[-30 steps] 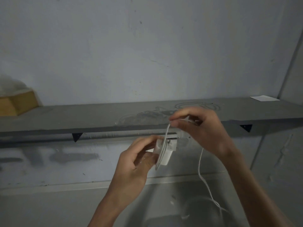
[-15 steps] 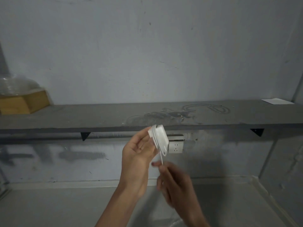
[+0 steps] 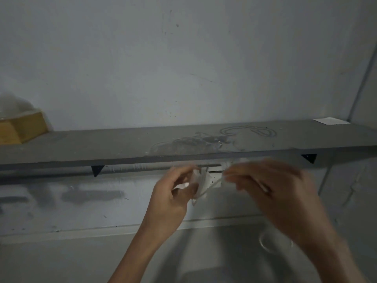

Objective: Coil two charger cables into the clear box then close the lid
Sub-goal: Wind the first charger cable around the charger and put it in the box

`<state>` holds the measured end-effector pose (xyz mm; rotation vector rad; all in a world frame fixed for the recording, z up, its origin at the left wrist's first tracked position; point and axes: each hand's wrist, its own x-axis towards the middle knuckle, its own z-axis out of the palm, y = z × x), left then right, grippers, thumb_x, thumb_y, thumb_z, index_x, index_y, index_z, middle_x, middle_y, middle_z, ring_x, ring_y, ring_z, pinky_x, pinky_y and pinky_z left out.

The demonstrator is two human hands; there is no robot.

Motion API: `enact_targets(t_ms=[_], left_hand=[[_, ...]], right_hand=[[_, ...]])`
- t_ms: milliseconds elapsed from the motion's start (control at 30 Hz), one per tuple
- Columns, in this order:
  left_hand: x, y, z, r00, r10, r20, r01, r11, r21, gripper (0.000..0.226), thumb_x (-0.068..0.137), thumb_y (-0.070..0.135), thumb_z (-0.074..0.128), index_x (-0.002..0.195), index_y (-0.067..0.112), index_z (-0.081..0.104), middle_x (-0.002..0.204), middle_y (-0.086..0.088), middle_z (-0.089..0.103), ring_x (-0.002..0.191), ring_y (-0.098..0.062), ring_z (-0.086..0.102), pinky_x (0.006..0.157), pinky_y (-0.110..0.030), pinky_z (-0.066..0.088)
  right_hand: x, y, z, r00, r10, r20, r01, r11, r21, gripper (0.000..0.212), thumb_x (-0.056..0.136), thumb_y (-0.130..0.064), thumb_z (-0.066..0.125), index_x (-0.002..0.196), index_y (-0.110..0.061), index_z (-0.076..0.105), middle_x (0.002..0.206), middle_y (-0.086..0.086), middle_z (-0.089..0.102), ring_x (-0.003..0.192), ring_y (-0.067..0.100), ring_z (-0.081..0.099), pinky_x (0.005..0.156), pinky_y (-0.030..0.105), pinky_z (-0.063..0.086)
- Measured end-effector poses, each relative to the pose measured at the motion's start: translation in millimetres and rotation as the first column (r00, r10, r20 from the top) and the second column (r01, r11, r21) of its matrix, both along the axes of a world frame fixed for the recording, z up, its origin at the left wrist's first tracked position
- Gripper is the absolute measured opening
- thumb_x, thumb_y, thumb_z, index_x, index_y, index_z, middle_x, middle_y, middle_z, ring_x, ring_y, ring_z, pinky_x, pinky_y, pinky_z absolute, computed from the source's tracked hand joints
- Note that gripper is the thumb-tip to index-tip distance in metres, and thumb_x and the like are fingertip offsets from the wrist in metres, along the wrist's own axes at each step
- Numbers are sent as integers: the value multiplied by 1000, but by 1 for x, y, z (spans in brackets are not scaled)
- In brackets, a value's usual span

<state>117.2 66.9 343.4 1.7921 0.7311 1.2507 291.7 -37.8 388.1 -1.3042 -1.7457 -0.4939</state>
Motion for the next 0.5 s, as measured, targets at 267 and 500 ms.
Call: enact_targets(t_ms=[267, 500], left_hand=[[-8, -40, 22, 949, -245, 197, 251, 968, -4, 28, 80, 4, 64, 104, 14, 72, 100, -3, 75, 92, -10, 70, 72, -14, 52], [-3, -23, 12, 917, -75, 391, 176, 957, -230, 31, 82, -9, 61, 100, 13, 74, 95, -8, 78, 89, -18, 72, 76, -19, 56]], right_hand=[[13, 47, 16, 879, 192, -436, -286, 945, -159, 16, 66, -44, 75, 70, -30, 69, 70, -18, 68, 48, 2, 44, 52, 9, 35], [-20, 72, -54, 547, 259, -796, -566, 815, -123, 26, 91, -14, 61, 65, -21, 60, 48, -9, 57, 36, 5, 36, 37, 15, 30]])
